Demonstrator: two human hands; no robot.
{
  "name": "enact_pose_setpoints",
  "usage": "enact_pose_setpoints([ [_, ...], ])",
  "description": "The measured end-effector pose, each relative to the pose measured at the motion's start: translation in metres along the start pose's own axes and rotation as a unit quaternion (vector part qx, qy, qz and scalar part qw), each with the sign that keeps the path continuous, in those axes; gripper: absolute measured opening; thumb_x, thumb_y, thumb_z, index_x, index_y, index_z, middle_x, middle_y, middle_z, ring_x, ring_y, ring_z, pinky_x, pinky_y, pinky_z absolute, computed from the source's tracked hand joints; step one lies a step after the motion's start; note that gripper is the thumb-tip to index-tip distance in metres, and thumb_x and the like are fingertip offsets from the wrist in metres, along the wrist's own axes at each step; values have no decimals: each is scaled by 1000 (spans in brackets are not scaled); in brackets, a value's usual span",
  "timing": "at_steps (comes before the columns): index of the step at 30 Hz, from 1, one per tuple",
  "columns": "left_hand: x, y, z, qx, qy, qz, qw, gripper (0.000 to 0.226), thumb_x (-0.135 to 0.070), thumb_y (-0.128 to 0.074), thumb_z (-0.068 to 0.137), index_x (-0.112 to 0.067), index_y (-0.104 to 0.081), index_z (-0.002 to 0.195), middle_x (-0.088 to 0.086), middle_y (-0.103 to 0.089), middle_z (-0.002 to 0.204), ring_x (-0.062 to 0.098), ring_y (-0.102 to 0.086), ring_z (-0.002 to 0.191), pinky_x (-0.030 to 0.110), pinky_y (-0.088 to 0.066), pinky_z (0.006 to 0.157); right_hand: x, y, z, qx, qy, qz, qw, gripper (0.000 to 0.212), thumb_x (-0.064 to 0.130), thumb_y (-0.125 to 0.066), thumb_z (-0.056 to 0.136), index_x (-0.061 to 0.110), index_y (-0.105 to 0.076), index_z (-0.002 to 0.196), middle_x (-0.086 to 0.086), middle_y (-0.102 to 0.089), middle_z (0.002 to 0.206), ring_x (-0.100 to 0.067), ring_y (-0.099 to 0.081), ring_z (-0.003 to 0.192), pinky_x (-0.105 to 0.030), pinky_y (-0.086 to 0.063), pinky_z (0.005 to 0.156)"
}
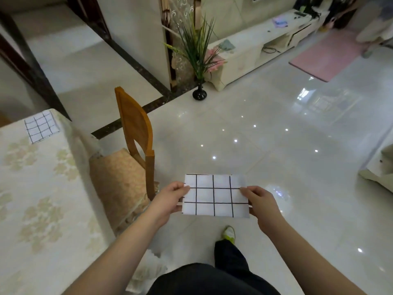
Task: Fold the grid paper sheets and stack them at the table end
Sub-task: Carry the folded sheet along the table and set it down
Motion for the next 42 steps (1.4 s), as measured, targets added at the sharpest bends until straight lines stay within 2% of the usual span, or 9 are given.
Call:
enact_pose_setpoints([
  [2, -17, -5, 23, -15, 6, 4, 1000, 11, -22, -60, 93, -13, -62, 86, 5, -66, 73, 13, -64, 57, 26, -50, 60, 15, -2, 33, 16, -6, -2, 1000, 14, 13, -62, 92, 0, -65, 94, -15, -70, 88, -27, -68, 80, -37, -58, 67],
  [5, -42, -12, 54, -28, 27, 11, 999, 26, -40, -66, 80, -17, -67, 91, 17, -71, 93, 31, -69, 83, 57, -44, 88, 42, -4, 85, 52, -17, -2, 999, 17, 13, -63, 91, -3, -65, 97, -17, -71, 91, -29, -68, 81, -36, -57, 65],
  [7, -60, -18, 73, -45, 30, 13, 998, 30, -44, -66, 75, -21, -69, 93, 16, -71, 103, 30, -68, 89, 62, -42, 94, 63, -6, 117, 75, -22, -4, 997, 17, 13, -63, 91, -3, -65, 97, -17, -71, 91, -27, -69, 80, -35, -56, 64],
  [11, -100, -27, 107, -101, 3, -24, 995, 22, -25, -62, 93, -8, -65, 108, 21, -70, 106, 27, -66, 85, 36, -53, 75, 106, -13, 169, 117, -21, -8, 993, 16, 13, -65, 90, -1, -66, 96, -17, -71, 90, -27, -69, 79, -36, -57, 67],
  [16, -132, -22, 141, -150, -10, -57, 987, 16, -21, -60, 94, -6, -65, 98, 14, -72, 93, 25, -67, 80, 34, -52, 68, 145, -38, 222, 167, -40, -2, 985, 15, 14, -66, 89, 0, -66, 95, -16, -71, 89, -26, -68, 77, -35, -56, 70],
  [22, -177, 13, 192, -199, -36, -119, 972, 17, -20, -60, 94, -6, -66, 102, 14, -74, 95, 27, -68, 83, 40, -54, 76, 185, -101, 288, 197, -44, -27, 979, 13, 15, -66, 89, 2, -66, 93, -14, -72, 90, -26, -69, 79, -36, -56, 72],
  [33, -240, 105, 304, -222, -29, -177, 959, 15, -13, -60, 93, -11, -59, 78, 1, -58, 63, 11, -57, 51, 23, -46, 50, 283, -249, 394, 228, -11, -104, 968, 15, 17, -65, 89, 4, -64, 96, -11, -68, 84, -23, -63, 70, -28, -48, 57],
  [39, -287, 148, 345, -247, -40, -219, 943, 11, -20, -61, 93, -11, -64, 89, 7, -64, 76, 20, -62, 68, 30, -49, 61, 320, -309, 440, 247, -17, -122, 961, 12, 17, -64, 91, 5, -63, 93, -12, -67, 86, -22, -63, 72, -21, -47, 47],
  [42, -307, 165, 369, -262, -35, -227, 937, 16, -21, -58, 94, -6, -64, 96, 5, -67, 78, 19, -65, 70, 28, -51, 60, 338, -346, 472, 266, -22, -130, 955, 15, 17, -64, 90, 3, -63, 95, -13, -68, 87, -24, -64, 74, -25, -49, 51],
])
Point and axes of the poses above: each hand's wrist, its own z-axis towards the middle knuckle, its own y-axis out of the back of the hand, x = y × z, the point moved 5 cm from there along z, towards the middle knuckle
